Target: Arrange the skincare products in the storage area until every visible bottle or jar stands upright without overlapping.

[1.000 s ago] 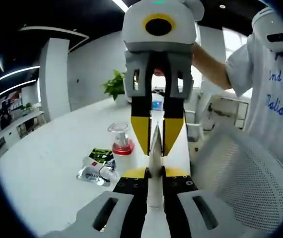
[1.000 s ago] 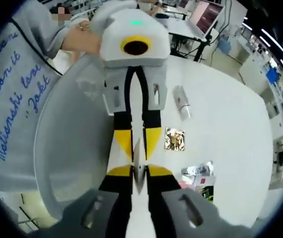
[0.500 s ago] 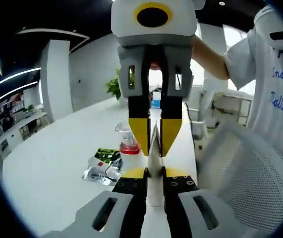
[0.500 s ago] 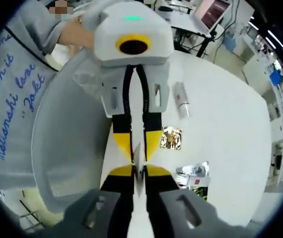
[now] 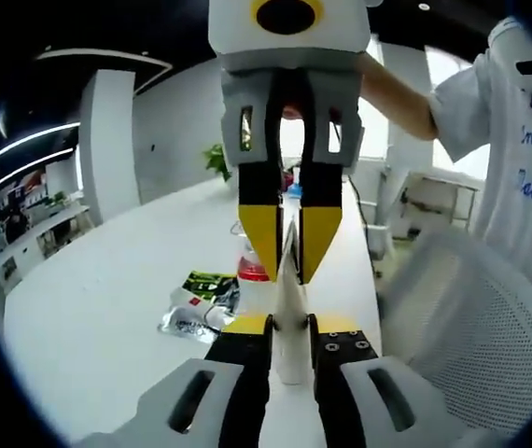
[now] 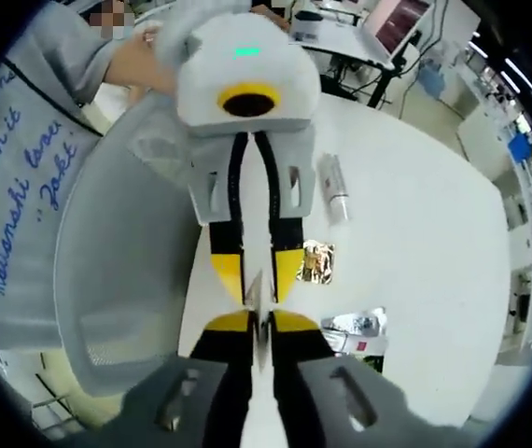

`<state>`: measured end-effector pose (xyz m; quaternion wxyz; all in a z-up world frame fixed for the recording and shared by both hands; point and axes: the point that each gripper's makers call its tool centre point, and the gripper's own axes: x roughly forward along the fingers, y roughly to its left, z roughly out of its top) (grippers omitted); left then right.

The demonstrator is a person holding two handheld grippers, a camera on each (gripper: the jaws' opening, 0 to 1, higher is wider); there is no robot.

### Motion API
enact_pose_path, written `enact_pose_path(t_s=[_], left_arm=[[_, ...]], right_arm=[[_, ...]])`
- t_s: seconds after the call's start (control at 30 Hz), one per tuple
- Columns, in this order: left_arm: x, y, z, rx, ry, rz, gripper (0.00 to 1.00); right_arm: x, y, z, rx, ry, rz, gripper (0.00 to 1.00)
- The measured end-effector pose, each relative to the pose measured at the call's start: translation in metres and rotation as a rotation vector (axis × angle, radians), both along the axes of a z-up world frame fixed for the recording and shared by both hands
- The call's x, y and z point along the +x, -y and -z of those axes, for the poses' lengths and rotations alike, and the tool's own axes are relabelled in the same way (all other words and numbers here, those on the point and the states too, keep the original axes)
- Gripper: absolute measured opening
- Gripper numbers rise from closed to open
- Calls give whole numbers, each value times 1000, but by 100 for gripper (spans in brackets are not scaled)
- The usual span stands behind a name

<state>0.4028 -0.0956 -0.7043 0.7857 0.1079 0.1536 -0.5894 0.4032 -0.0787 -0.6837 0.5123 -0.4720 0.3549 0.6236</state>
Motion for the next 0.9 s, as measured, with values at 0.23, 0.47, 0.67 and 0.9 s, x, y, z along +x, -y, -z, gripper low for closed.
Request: enact_pose_path(t_s=[0.23, 0.47, 0.67, 0.9], left_arm=[[12, -6, 15, 15, -27, -18, 14], [25, -9, 17, 11, -34, -33, 14], [32, -8, 18, 13, -41, -20, 14], [34, -6, 18, 19, -37, -6, 13]], right_arm=[[8, 1, 0, 11, 12, 14, 5], [23, 0, -1, 8, 5, 49, 5], [26, 1, 0, -8, 5, 65, 5], [30, 3, 0, -6, -15, 87, 6]])
